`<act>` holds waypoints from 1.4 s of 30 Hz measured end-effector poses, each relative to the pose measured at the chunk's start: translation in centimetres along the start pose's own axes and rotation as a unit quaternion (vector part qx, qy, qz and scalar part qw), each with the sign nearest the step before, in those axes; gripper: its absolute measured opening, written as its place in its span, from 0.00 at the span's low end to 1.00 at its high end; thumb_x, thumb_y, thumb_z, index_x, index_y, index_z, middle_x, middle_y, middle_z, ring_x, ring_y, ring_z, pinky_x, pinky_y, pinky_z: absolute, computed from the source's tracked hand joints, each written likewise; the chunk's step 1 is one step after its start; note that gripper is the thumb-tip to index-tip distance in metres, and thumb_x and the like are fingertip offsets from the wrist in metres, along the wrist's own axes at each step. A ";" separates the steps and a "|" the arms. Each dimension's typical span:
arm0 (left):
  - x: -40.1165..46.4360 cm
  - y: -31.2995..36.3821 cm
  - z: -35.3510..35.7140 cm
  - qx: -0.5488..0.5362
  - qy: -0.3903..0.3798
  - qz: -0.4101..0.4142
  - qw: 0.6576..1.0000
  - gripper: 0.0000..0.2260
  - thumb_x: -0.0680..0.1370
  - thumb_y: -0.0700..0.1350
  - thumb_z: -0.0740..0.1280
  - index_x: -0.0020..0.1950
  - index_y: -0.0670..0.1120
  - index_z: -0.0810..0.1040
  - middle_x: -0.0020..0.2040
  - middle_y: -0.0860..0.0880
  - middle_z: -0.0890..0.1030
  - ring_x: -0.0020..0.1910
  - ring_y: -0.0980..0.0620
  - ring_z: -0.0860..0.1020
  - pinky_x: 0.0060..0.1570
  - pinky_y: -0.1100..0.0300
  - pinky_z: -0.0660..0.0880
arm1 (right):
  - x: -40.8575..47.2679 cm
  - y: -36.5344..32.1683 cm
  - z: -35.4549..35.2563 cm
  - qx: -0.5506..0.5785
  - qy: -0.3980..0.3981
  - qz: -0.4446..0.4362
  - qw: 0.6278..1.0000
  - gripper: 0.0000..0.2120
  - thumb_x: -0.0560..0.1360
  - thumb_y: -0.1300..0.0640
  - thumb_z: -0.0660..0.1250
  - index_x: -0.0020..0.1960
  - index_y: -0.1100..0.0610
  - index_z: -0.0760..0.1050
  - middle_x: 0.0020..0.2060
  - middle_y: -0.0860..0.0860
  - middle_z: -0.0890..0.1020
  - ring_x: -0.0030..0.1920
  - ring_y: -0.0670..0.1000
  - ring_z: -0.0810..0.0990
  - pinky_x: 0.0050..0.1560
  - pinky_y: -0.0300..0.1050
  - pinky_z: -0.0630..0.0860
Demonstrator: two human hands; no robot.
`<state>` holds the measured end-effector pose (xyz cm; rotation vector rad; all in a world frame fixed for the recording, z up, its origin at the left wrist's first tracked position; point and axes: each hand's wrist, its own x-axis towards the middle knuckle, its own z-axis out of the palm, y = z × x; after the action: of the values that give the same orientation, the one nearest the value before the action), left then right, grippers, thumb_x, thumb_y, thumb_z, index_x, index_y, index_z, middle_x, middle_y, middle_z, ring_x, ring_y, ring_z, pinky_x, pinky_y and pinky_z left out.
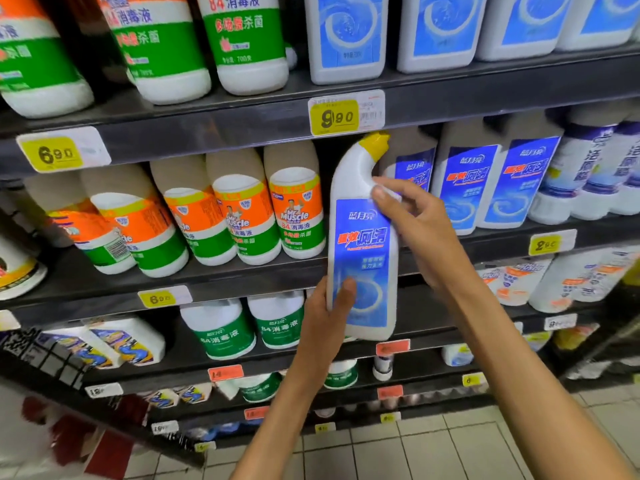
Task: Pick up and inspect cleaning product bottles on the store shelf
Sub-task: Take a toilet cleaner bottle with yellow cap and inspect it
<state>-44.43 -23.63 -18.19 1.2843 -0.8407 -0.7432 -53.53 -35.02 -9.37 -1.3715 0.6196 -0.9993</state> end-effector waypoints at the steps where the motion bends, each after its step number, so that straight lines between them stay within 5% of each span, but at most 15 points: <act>1: -0.4 0.0 -0.1 -0.027 -0.009 -0.031 0.999 0.16 0.72 0.58 0.62 0.50 0.49 0.79 0.46 0.53 0.85 0.48 0.54 0.83 0.48 0.59 0.78 | -0.1 0.2 -0.2 0.062 -0.013 0.037 0.997 0.20 0.73 0.49 0.67 0.61 0.57 0.75 0.49 0.54 0.83 0.46 0.48 0.83 0.44 0.42 0.80; 5: -2.0 -0.3 -0.1 -0.139 -0.096 -0.122 0.978 0.16 0.72 0.59 0.63 0.48 0.50 0.82 0.48 0.50 0.86 0.47 0.54 0.84 0.47 0.58 0.80 | -0.7 1.0 -0.2 0.315 -0.092 0.178 0.928 0.27 0.71 0.43 0.62 0.64 0.58 0.73 0.55 0.57 0.80 0.56 0.54 0.79 0.55 0.49 0.77; 8: -2.5 -0.6 0.7 -0.136 -0.086 -0.154 0.975 0.14 0.72 0.55 0.61 0.48 0.49 0.81 0.45 0.51 0.86 0.44 0.55 0.84 0.45 0.63 0.80 | -1.1 1.5 0.2 0.337 -0.080 0.202 0.916 0.19 0.73 0.45 0.61 0.47 0.58 0.84 0.49 0.57 0.85 0.47 0.54 0.84 0.47 0.47 0.81; 10: -2.2 -0.5 0.8 -0.064 -0.068 -0.167 0.982 0.11 0.78 0.52 0.59 0.46 0.47 0.78 0.41 0.52 0.85 0.39 0.56 0.83 0.41 0.64 0.78 | -1.4 1.4 0.4 0.295 -0.051 0.169 0.939 0.14 0.76 0.50 0.62 0.42 0.54 0.85 0.42 0.53 0.86 0.41 0.50 0.85 0.40 0.43 0.82; 12: -2.0 -0.1 0.6 0.017 -0.074 -0.152 0.985 0.10 0.80 0.52 0.59 0.48 0.49 0.76 0.42 0.53 0.81 0.38 0.58 0.80 0.38 0.67 0.76 | -1.6 1.4 0.7 0.204 -0.007 0.113 0.972 0.07 0.77 0.52 0.64 0.51 0.53 0.79 0.40 0.51 0.84 0.40 0.48 0.83 0.38 0.41 0.80; 15: -2.6 0.5 1.1 0.068 -0.116 -0.118 0.984 0.20 0.71 0.60 0.66 0.58 0.52 0.72 0.49 0.54 0.80 0.45 0.62 0.79 0.38 0.73 0.74 | -1.8 1.4 1.5 0.031 0.026 0.040 0.998 0.11 0.78 0.48 0.63 0.58 0.50 0.72 0.48 0.50 0.80 0.46 0.46 0.80 0.46 0.42 0.78; 18: -3.3 0.7 1.0 -0.022 -0.118 -0.115 0.986 0.29 0.60 0.67 0.70 0.56 0.56 0.76 0.53 0.52 0.83 0.52 0.56 0.81 0.45 0.68 0.77 | -1.5 0.4 1.4 -0.036 0.013 0.018 0.999 0.12 0.77 0.45 0.62 0.57 0.50 0.71 0.47 0.50 0.80 0.45 0.46 0.81 0.44 0.42 0.77; 20: -3.4 0.7 0.5 -0.142 -0.160 -0.127 0.968 0.31 0.62 0.69 0.71 0.61 0.55 0.77 0.57 0.48 0.83 0.56 0.48 0.81 0.52 0.58 0.78 | -1.0 -0.2 0.4 0.066 -0.032 0.072 0.995 0.16 0.76 0.46 0.64 0.60 0.54 0.73 0.44 0.52 0.83 0.42 0.48 0.84 0.41 0.44 0.80; 23: -3.6 0.8 0.2 -0.288 -0.247 -0.149 0.913 0.30 0.71 0.64 0.67 0.67 0.47 0.74 0.61 0.41 0.79 0.57 0.41 0.79 0.55 0.47 0.77 | -0.9 -0.1 -0.7 0.299 -0.104 0.163 0.934 0.22 0.75 0.48 0.63 0.66 0.56 0.71 0.47 0.54 0.84 0.46 0.52 0.84 0.45 0.49 0.82; 26: -3.8 0.1 0.6 -0.323 -0.314 -0.175 0.876 0.31 0.76 0.63 0.60 0.70 0.43 0.69 0.64 0.40 0.76 0.59 0.40 0.78 0.58 0.44 0.74 | -1.3 0.8 -0.3 0.341 -0.155 0.190 0.908 0.24 0.72 0.43 0.61 0.63 0.55 0.73 0.57 0.57 0.81 0.60 0.57 0.78 0.61 0.55 0.75; 29: -3.7 -0.5 -0.4 -0.300 -0.247 -0.193 0.901 0.26 0.76 0.62 0.61 0.68 0.48 0.74 0.63 0.43 0.78 0.62 0.44 0.77 0.61 0.48 0.74 | -1.5 0.9 -0.4 0.314 -0.144 0.151 0.926 0.18 0.70 0.43 0.63 0.55 0.50 0.78 0.52 0.53 0.84 0.58 0.56 0.80 0.62 0.55 0.74; 32: -2.7 -0.2 -0.9 -0.183 -0.125 -0.182 0.958 0.19 0.76 0.61 0.61 0.60 0.55 0.80 0.60 0.46 0.81 0.60 0.47 0.79 0.57 0.53 0.76 | -1.9 0.3 -0.3 0.176 -0.076 0.089 0.977 0.19 0.67 0.39 0.65 0.52 0.49 0.79 0.43 0.52 0.84 0.46 0.52 0.83 0.46 0.48 0.82; 35: -2.5 0.1 -0.2 -0.128 -0.086 -0.159 0.975 0.20 0.70 0.66 0.59 0.53 0.60 0.82 0.55 0.51 0.84 0.54 0.52 0.82 0.54 0.56 0.76 | -2.1 0.4 0.2 0.126 -0.041 0.046 0.990 0.20 0.67 0.39 0.64 0.53 0.50 0.76 0.40 0.50 0.84 0.43 0.49 0.84 0.42 0.44 0.81; 39: -2.9 0.4 0.1 -0.252 -0.107 -0.251 0.928 0.23 0.69 0.64 0.64 0.43 0.45 0.85 0.37 0.46 0.83 0.31 0.50 0.82 0.30 0.60 0.77 | -1.5 -0.2 0.1 0.178 -0.097 0.063 0.977 0.18 0.72 0.42 0.64 0.56 0.52 0.78 0.51 0.53 0.84 0.54 0.54 0.82 0.56 0.51 0.78; 42: -3.1 0.8 0.5 -0.288 -0.208 -0.297 0.886 0.19 0.74 0.57 0.65 0.41 0.41 0.82 0.32 0.46 0.80 0.27 0.51 0.79 0.27 0.62 0.76 | -1.1 -0.6 0.2 0.208 -0.146 0.134 0.958 0.37 0.66 0.38 0.64 0.68 0.60 0.70 0.59 0.59 0.80 0.61 0.58 0.78 0.62 0.55 0.74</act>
<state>-46.44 -21.12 -17.74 0.8328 -0.4745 -1.6686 -53.98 -33.92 -8.94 -1.0024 0.3354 -0.6455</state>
